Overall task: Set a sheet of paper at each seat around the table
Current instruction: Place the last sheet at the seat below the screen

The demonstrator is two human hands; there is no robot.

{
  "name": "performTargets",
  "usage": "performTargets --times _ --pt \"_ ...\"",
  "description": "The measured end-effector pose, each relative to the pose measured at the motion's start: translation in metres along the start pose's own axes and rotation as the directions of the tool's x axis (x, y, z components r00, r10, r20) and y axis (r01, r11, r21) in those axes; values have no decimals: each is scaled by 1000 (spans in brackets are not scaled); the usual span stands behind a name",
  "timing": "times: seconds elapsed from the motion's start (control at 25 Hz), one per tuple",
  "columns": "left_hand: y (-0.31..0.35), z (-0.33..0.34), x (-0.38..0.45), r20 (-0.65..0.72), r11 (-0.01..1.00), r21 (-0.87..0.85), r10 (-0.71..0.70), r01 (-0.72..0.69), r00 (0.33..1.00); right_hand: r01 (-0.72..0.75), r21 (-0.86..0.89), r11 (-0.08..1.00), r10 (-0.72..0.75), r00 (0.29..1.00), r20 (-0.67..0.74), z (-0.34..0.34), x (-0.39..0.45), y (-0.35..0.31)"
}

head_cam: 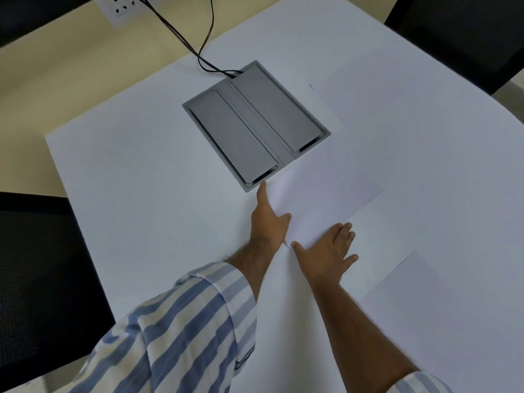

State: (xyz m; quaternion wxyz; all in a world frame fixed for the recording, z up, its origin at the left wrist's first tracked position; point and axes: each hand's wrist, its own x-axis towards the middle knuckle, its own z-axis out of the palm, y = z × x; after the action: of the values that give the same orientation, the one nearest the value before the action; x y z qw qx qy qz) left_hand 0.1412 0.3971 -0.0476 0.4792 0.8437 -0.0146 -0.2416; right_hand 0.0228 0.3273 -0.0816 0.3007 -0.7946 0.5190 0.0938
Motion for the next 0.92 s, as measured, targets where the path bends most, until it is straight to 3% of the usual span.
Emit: performTargets --times 0.12,0.2,0.28,0.32,0.4,0.48,0.56,0.6,0.64,0.76,0.92 --pt "4 -11 -6 -15 1000 4 19 -19 1000 15 61 998 -15 1000 -7 -11 3 2" --pt "8 -23 -11 -46 999 27 47 -45 998 64 241 968 -43 995 -95 -16 -3 4" --pt "13 -36 -16 -65 998 20 65 -64 996 5 503 864 48 995 -93 -18 -16 1" --pt "15 -44 -19 -65 997 2 80 -80 995 -82 640 764 118 993 -13 -19 -25 -3" --pt "18 -65 -27 -60 992 -14 126 -127 990 -332 835 438 188 943 276 -19 -43 -14" --pt "15 -88 -35 -35 985 -9 173 -174 984 -496 850 176 85 868 489 -19 -56 -21" --pt "8 -114 -42 -8 978 4 207 -207 978 -536 844 16 -14 844 536 -19 -63 -30" --pt "4 -129 -45 -1 977 7 215 -215 977 -517 856 -15 -21 856 517 -19 -65 -35" --pt "-2 -146 -48 0 975 6 221 -221 975 -481 876 -3 -3 877 481 -19 -68 -43" --pt "-23 -199 -55 -32 974 -16 227 -227 973 -357 914 192 48 934 354 -15 -77 -65" --pt "-52 -256 -55 -88 968 -164 177 -190 980 -172 888 426 -1 982 191 7 -100 -99"
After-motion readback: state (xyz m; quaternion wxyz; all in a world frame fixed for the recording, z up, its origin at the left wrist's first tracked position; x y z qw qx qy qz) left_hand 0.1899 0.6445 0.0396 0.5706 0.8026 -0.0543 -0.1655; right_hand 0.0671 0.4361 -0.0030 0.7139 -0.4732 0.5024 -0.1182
